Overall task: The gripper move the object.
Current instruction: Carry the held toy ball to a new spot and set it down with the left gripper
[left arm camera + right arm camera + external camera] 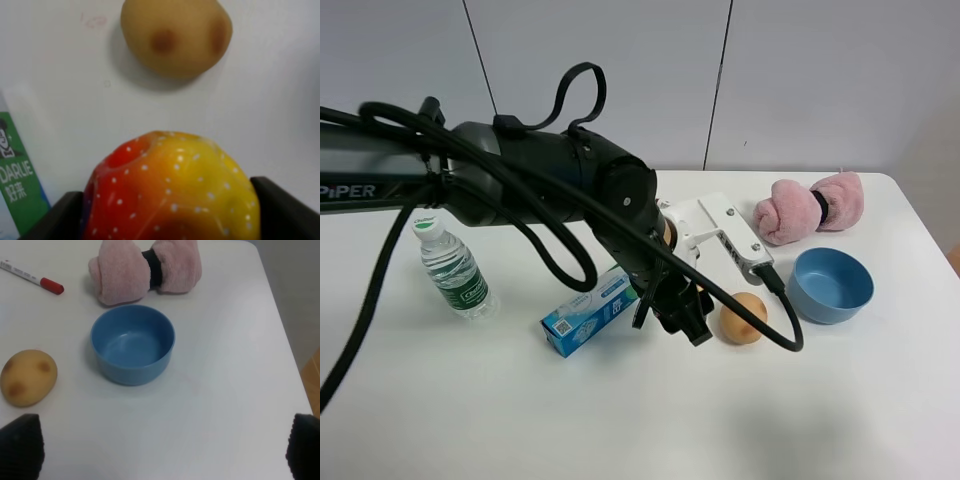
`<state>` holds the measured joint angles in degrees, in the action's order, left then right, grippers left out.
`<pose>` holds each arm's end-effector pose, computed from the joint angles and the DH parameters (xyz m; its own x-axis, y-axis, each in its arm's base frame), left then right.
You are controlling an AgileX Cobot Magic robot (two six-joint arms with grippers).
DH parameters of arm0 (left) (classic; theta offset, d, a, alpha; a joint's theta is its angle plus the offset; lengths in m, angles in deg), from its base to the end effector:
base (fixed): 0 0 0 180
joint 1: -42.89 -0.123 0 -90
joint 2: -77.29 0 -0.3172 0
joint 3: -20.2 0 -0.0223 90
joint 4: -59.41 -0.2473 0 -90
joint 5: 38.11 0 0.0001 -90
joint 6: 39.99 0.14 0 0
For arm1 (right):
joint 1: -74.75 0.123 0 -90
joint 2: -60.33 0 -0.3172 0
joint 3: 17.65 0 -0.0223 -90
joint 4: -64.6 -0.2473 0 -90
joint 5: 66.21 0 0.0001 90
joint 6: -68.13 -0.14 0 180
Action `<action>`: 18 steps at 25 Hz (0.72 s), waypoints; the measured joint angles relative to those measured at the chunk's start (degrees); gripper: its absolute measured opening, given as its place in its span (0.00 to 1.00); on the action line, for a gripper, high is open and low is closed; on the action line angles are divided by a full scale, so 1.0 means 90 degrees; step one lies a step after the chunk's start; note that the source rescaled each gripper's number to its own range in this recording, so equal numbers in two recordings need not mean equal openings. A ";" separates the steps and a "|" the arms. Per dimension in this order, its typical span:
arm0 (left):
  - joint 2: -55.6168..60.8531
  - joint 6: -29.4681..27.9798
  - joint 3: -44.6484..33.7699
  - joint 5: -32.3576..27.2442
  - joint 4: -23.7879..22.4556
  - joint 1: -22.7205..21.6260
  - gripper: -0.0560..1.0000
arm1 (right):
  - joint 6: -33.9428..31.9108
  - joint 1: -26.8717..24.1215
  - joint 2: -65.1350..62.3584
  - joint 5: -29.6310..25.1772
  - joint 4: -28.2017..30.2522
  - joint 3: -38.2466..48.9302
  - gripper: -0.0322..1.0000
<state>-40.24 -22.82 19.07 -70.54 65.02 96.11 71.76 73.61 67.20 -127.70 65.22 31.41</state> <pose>0.2588 -0.3585 0.1830 -0.3358 0.8082 -0.4838 0.9087 0.4133 0.0597 0.0016 -0.0014 0.2534 -0.4613 -0.0593 -0.8853 -0.0033 0.9979 -0.0651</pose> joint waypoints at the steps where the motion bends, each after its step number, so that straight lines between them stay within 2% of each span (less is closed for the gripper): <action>1: -0.0069 0.0000 0.0000 0.0000 0.0005 0.0000 0.06 | 0.0000 0.0000 0.0000 0.0000 0.0000 0.0000 1.00; 18: -0.0734 0.0000 0.0000 0.0062 0.0012 -0.0006 0.06 | 0.0000 0.0000 0.0000 0.0000 0.0000 0.0000 1.00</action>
<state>-46.84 -22.82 19.07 -69.99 65.13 96.06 71.76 73.61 67.20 -127.70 65.22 31.41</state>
